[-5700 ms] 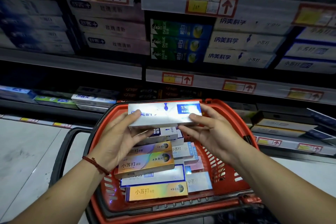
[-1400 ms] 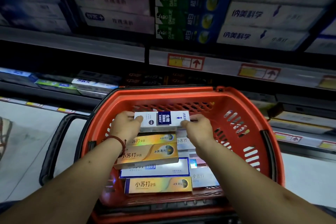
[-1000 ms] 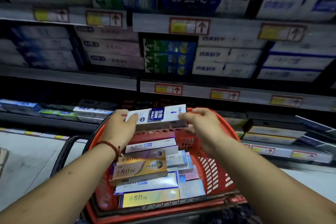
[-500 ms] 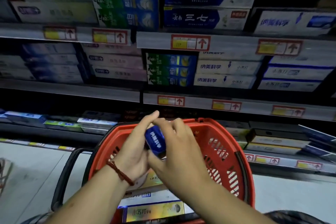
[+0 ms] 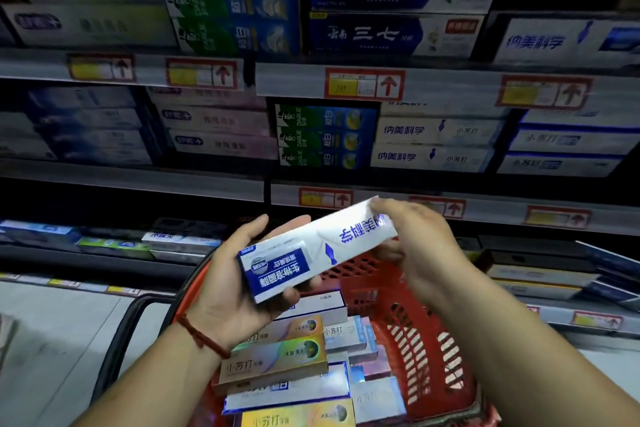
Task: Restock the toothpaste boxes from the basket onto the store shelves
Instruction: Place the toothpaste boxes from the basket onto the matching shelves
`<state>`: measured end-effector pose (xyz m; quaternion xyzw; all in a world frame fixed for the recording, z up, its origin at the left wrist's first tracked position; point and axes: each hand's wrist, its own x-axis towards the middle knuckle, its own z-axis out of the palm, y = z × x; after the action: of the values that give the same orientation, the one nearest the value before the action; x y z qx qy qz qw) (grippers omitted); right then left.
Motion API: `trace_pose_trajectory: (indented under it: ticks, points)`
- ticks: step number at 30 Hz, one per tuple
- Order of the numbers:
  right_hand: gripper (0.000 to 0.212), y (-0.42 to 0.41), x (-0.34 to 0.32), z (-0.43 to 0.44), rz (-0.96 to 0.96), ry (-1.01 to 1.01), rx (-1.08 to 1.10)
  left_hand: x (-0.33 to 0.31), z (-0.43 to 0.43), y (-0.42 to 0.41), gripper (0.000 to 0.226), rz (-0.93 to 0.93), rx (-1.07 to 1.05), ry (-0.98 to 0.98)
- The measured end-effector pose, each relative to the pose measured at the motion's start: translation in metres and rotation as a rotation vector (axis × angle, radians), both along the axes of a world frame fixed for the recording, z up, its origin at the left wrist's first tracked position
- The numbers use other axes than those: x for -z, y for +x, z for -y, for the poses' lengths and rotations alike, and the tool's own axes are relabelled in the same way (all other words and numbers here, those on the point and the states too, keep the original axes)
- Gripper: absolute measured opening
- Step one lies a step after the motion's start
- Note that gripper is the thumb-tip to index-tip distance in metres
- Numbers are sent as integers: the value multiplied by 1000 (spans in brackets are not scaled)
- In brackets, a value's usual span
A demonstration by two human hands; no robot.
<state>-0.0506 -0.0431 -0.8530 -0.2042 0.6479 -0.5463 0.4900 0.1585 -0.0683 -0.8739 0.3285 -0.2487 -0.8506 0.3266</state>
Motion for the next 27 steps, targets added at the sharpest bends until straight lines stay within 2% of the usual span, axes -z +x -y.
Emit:
trace_pose_trajectory:
  ticks: [2,5,7,9,12,15,16,18,20,22,24,25,27]
  points:
    - [36,-2,-3,0,182,29,-68,2,2,3,61,8,-10,0]
    - [35,-2,-3,0,256,-13,-78,4,5,6,69,-3,-163,-31]
    - [36,-1,-4,-1,278,-62,-87,4,9,5,58,-21,-338,-69]
    - [33,2,-4,-4,263,-89,-114,6,13,3,38,-26,-443,-92]
    - [33,11,-1,-7,166,-120,-180,12,16,-1,33,-23,-481,-45]
    - [36,21,1,-14,54,-85,-394,14,19,1,11,-3,-515,-22]
    - [32,25,1,-17,35,-63,-492,13,20,3,16,29,-509,-56]
    - [24,37,3,-24,44,-66,-608,11,20,9,39,105,-454,-156]
    - [24,47,7,-25,121,-109,-543,5,15,11,53,214,-325,-281]
    - [30,52,10,-21,255,-126,-434,4,8,7,46,304,-185,-378]
    - [32,51,8,-18,321,-92,-435,4,1,1,35,301,-120,-398]
    - [30,48,7,-16,310,-61,-459,5,0,0,32,310,-126,-392]
    - [35,37,2,-10,144,-24,-435,7,3,3,32,329,-120,-390]
